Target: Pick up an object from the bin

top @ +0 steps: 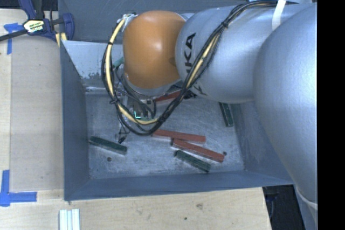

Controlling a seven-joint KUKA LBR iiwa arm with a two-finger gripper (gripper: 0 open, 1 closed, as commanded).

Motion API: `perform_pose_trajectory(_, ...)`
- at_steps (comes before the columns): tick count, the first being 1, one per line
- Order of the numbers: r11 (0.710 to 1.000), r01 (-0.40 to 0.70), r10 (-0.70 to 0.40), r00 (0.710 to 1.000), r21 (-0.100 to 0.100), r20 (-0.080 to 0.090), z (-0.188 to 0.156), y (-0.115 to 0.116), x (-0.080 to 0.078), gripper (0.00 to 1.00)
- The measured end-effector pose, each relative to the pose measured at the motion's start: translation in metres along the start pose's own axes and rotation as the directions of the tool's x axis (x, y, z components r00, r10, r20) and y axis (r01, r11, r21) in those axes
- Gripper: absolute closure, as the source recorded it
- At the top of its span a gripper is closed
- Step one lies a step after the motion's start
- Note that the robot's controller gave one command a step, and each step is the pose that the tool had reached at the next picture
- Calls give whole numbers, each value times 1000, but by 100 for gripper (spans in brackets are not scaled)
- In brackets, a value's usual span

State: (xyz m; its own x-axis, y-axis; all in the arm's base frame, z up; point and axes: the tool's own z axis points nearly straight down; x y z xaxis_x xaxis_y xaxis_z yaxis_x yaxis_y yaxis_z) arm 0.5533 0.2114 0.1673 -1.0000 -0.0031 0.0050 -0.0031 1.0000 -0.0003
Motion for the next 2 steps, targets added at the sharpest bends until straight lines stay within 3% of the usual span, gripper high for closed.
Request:
perform_pose_trajectory(1,996,94,-94,996,2,-1,102,-5,20,0)
perform_pose_trajectory(2,996,92,-92,996,-1,8,96,-4,17,100)
